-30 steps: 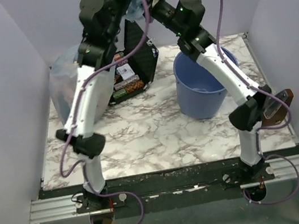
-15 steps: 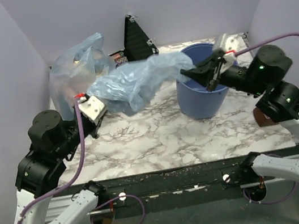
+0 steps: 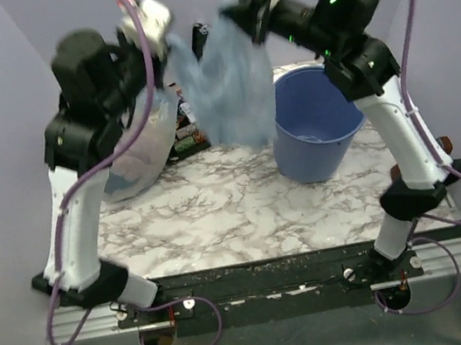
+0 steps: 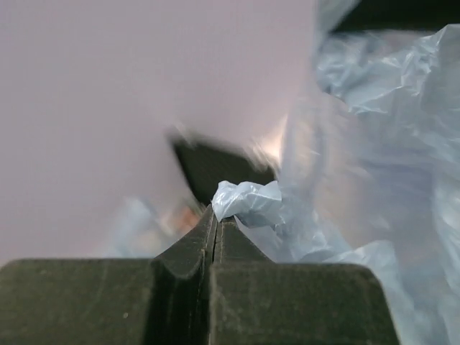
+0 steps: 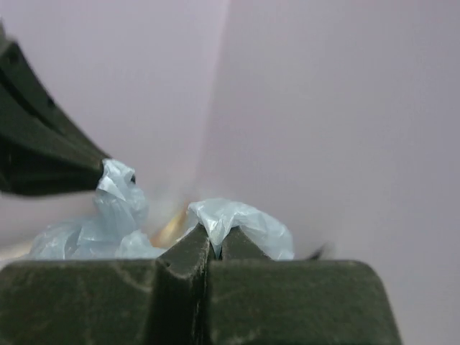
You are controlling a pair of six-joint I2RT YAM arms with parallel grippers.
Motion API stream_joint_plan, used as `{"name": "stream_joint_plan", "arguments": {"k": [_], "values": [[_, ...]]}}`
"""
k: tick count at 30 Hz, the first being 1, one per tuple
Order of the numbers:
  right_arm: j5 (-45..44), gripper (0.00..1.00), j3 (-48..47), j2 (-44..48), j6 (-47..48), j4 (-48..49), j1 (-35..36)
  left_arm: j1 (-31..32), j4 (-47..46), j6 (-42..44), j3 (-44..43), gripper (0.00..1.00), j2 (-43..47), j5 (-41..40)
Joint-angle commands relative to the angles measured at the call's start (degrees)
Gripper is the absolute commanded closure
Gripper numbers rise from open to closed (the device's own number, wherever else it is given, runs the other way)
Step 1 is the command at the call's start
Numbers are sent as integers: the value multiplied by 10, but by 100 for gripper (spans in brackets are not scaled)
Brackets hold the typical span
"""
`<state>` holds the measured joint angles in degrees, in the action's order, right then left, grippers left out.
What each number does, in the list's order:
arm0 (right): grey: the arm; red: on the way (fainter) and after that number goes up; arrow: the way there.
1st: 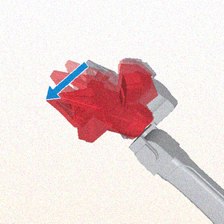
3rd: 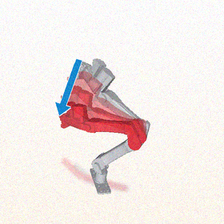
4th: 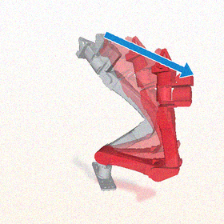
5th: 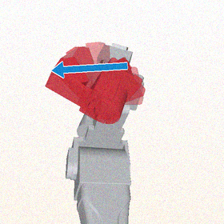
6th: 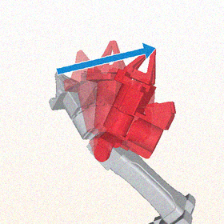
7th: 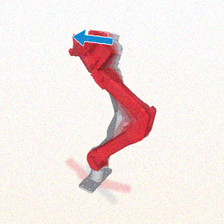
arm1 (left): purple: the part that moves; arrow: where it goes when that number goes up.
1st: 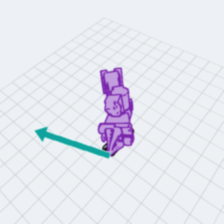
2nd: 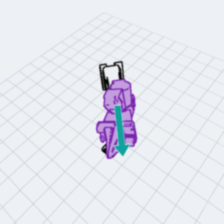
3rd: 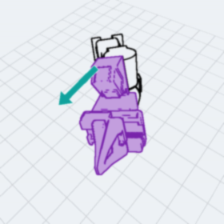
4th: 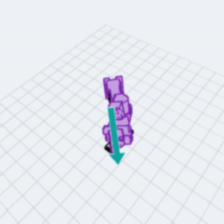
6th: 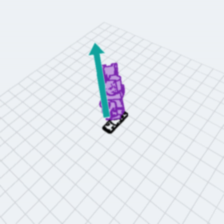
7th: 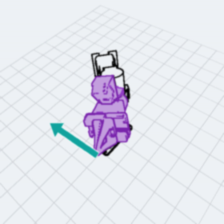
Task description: Put the trash bags into the trash bin
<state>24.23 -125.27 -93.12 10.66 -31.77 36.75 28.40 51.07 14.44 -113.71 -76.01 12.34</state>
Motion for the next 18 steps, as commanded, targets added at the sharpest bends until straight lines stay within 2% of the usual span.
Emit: {"name": "stream_joint_plan", "arguments": {"k": [1,2,3,4,6,8,10,11,13,15,18], "values": [[-134,99,-290,-116,59,363,-13,-3,-258,75,-453,100,-184,-131],[-115,99,-297,-110,75,406,-12,9,-301,112,-467,100,-182,-123],[-100,99,-274,-82,85,417,-6,35,-336,161,-428,100,-150,-124],[-85,99,-224,-39,82,396,-2,55,-345,189,-347,100,-99,-109],[-56,99,24,110,61,356,-2,60,-346,202,-31,100,69,-75],[-50,99,356,279,37,329,5,63,-225,170,223,100,207,-58],[-3,99,517,378,4,173,12,66,-40,110,387,100,315,31],[25,99,559,411,-18,114,15,67,24,77,441,100,365,73],[30,99,607,464,-55,83,32,26,81,59,460,100,414,133],[28,99,596,464,-52,77,35,-2,91,65,438,100,413,113],[27,99,559,438,-33,61,34,-1,62,97,423,100,404,71]]}}
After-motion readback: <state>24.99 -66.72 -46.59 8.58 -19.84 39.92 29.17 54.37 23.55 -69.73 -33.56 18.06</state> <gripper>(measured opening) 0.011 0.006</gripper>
